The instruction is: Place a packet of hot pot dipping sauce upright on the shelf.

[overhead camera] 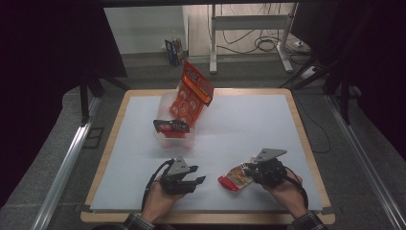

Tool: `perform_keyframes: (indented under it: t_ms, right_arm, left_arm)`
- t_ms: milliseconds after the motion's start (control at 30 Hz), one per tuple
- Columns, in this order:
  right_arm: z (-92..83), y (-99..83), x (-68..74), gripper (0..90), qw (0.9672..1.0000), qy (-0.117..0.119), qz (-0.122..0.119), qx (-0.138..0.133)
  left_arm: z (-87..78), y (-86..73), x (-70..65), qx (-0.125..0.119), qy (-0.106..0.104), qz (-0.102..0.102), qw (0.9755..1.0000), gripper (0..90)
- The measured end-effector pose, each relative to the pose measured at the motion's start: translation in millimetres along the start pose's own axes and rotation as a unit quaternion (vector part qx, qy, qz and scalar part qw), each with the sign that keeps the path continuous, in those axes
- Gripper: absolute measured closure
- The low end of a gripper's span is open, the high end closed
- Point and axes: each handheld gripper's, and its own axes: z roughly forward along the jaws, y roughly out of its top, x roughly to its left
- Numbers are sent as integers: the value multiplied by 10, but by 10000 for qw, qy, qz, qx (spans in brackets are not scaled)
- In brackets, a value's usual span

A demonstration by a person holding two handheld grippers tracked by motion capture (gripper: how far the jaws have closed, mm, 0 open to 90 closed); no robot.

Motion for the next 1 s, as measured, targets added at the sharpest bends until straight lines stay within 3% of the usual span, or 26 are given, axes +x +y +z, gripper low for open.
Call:
perform_keyframes:
  t_ms: [167, 300, 433, 500, 833, 867, 900, 933, 1000]
  right_arm:
    - [-14, -12, -26, 639, 10000, -71, 29, -29]
    - [-37, -25, -52, 601, 9999, -114, 45, -52]
    - [-67, -39, -88, 554, 9997, -180, 103, -88]
    - [-82, -47, -107, 532, 9996, -216, 118, -106]
    - [-117, -75, -169, 424, 9993, -188, 327, -40]
    - [-119, -79, -171, 412, 9993, -150, 340, -41]
    - [-122, -82, -169, 401, 9992, -127, 360, -78]
    - [-129, -83, -169, 386, 9992, -104, 377, -72]
    - [-144, -90, -170, 358, 9991, -83, 407, -80]
  left_arm:
    - [305, 153, -128, 40, -309, 143, 9994, 768]
    - [469, 250, -211, 24, -424, 191, 9989, 850]
    - [593, 306, -285, 115, -538, 254, 9982, 867]
    - [655, 292, -326, 242, -502, 392, 9977, 867]
    - [758, 181, -457, 498, -410, 531, 9965, 900]
    - [756, 168, -454, 581, -376, 640, 9956, 900]
    - [769, 151, -471, 530, -365, 546, 9964, 900]
    - [760, 146, -452, 637, -369, 644, 9952, 900]
    - [771, 123, -459, 565, -395, 505, 9963, 900]
